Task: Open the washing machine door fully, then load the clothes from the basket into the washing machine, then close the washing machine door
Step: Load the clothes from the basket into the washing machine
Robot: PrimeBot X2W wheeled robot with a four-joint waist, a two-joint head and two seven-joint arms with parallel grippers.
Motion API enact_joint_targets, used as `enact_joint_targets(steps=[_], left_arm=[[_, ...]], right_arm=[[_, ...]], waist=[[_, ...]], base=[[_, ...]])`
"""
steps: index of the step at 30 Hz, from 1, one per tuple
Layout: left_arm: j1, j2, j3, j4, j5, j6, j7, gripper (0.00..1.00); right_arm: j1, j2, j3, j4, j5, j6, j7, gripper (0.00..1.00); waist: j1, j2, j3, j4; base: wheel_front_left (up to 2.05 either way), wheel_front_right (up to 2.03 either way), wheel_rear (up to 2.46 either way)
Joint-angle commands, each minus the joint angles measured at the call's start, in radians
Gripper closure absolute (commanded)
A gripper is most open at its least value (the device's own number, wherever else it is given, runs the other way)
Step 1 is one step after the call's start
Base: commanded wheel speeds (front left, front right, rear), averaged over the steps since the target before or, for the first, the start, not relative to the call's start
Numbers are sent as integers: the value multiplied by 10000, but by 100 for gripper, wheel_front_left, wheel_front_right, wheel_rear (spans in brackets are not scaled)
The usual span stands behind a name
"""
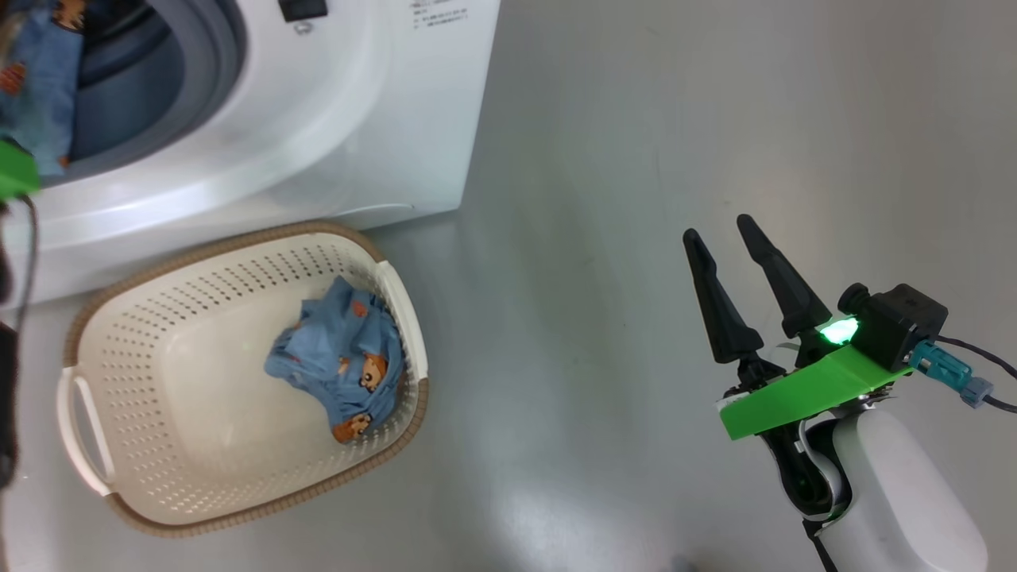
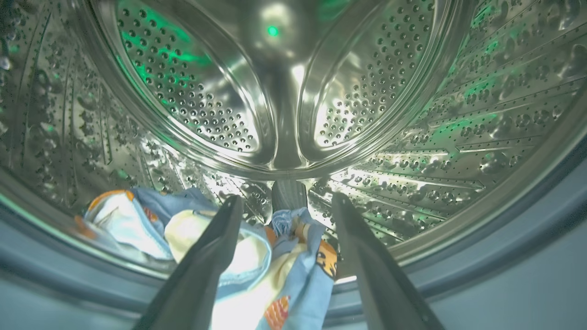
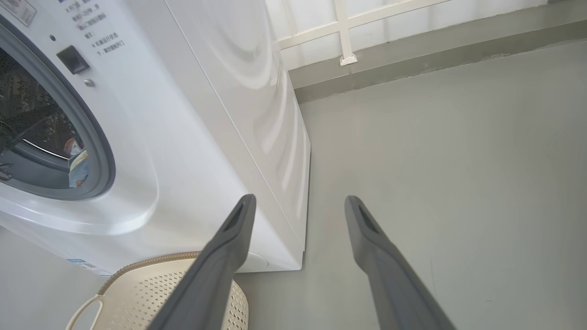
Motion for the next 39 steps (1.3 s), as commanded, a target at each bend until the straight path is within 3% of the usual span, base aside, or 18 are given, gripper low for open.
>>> enact_joint_targets(steps=[1, 18, 39], left_arm=[[357, 403, 279, -365, -5, -15, -51, 0], [3346, -846, 1267, -1844, 639, -15, -51, 0], [6834, -1506, 1945, -3695, 1522, -15, -51, 0]], right_arm=[[242, -53, 186, -167, -66, 16, -120, 0], [850, -537, -165, -36, 25, 16, -120, 0], [2011, -1053, -302, 161, 314, 16, -120, 0]], waist=[[0, 0, -205, 126], [0, 0, -1493, 910], [0, 0, -3303, 1390]], base=[[0, 0, 0], [0, 0, 0], [0, 0, 0]])
